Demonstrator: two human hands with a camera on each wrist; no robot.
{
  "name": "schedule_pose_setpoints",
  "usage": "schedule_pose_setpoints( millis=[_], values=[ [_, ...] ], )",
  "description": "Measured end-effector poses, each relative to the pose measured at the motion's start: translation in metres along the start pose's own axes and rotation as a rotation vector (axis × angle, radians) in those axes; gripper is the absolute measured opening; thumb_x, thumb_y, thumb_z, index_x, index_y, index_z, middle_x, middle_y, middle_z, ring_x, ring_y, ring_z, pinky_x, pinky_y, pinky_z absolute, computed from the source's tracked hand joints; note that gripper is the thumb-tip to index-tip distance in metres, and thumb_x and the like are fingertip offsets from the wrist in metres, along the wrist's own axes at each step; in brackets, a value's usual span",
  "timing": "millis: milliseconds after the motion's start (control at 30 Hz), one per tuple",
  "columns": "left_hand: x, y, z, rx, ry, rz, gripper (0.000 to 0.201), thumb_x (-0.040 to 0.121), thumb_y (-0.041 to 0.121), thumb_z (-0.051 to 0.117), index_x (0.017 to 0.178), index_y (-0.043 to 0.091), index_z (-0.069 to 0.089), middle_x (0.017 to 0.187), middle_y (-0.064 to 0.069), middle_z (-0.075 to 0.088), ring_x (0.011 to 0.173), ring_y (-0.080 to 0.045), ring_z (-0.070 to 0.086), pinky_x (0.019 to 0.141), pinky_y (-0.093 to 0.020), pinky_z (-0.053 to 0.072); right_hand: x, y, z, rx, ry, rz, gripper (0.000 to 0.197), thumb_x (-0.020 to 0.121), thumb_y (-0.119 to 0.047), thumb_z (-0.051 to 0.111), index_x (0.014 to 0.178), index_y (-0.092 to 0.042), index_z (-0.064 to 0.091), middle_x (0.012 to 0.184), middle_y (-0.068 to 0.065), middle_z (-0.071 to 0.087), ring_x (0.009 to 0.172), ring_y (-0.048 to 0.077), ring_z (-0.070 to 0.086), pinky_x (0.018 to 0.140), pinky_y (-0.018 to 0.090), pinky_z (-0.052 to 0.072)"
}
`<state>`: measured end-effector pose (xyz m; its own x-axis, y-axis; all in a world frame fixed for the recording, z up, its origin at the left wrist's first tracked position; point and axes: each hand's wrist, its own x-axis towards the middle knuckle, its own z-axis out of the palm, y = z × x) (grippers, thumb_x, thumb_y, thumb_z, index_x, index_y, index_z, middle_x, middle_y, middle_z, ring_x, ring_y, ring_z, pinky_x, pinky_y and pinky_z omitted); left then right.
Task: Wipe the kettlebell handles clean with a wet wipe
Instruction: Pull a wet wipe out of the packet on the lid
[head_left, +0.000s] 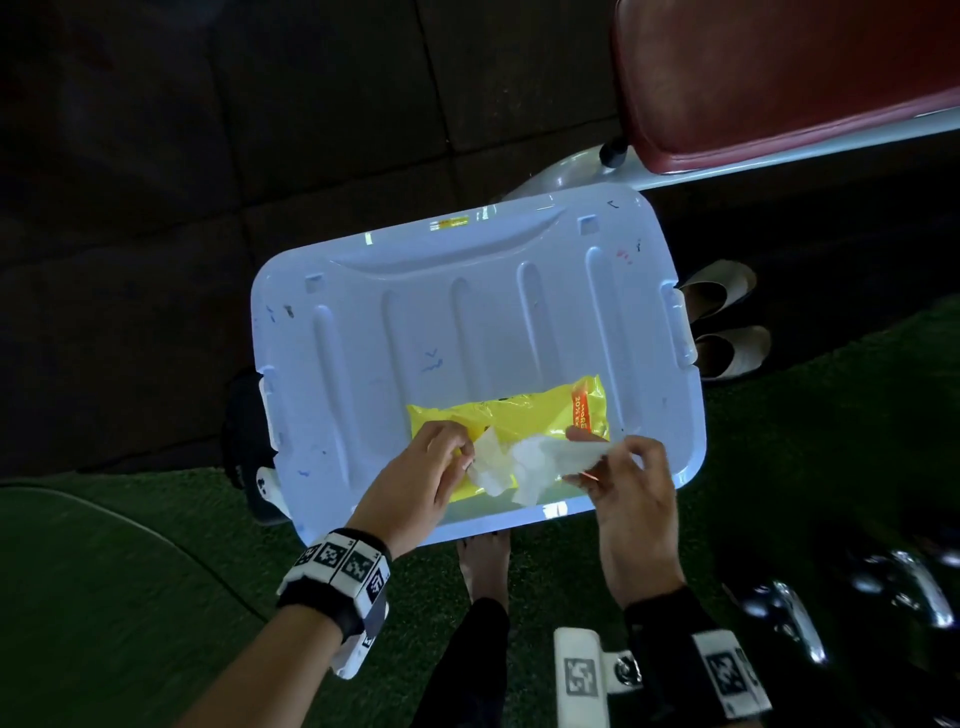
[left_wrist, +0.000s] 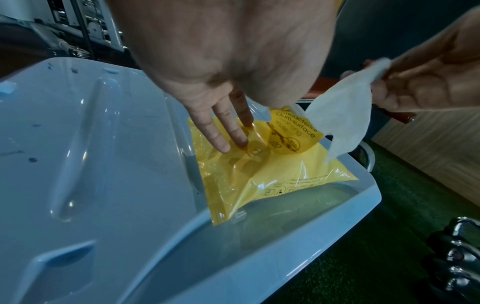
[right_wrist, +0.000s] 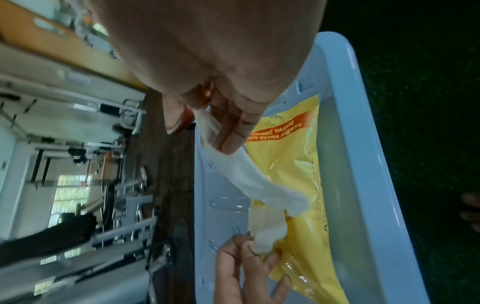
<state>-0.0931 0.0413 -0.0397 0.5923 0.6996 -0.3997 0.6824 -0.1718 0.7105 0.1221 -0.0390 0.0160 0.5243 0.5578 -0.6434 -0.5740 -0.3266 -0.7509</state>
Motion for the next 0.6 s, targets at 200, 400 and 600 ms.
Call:
schedule_pose_setpoints(
  millis=[200,400,600],
  values=[
    [0.004,0.007,0.004,-0.009,0.037,0.013,0.011,0.107,0.037,0.041,0.108,0.031,0.050,0.123,0.020,0.047,0.103,-0.006,0.064,0.078,-0.040,0.058,0.011,0.001,-0.023,-0.047,0.379,-0.066,0.022,0.097,-0.007,0.057,0.090,-0.027,0.052,0.076,0.000,0.052,0.074,0.013,0.051,0.075,0.032,0.042],
    [0.014,0.020,0.015,0.011,0.078,0.002,0.008,0.107,0.035,0.047,0.107,0.033,0.055,0.123,0.013,0.049,0.104,-0.008,0.061,0.079,-0.035,0.054,0.045,0.049,-0.024,-0.832,0.148,-0.109,0.052,0.077,-0.031,0.089,0.122,-0.034,0.064,0.100,-0.002,0.052,0.089,0.014,0.057,0.083,0.029,0.044],
    [0.033,0.043,0.038,0.003,0.009,0.037,0.024,0.107,0.033,0.047,0.130,0.031,0.055,0.123,0.005,0.055,0.107,-0.014,0.059,0.089,-0.034,0.050,0.056,0.064,-0.035,-0.951,0.175,-0.311,0.030,0.084,0.009,0.066,0.103,-0.012,0.075,0.102,0.009,0.072,0.091,0.026,0.066,0.080,0.024,0.046]
  ],
)
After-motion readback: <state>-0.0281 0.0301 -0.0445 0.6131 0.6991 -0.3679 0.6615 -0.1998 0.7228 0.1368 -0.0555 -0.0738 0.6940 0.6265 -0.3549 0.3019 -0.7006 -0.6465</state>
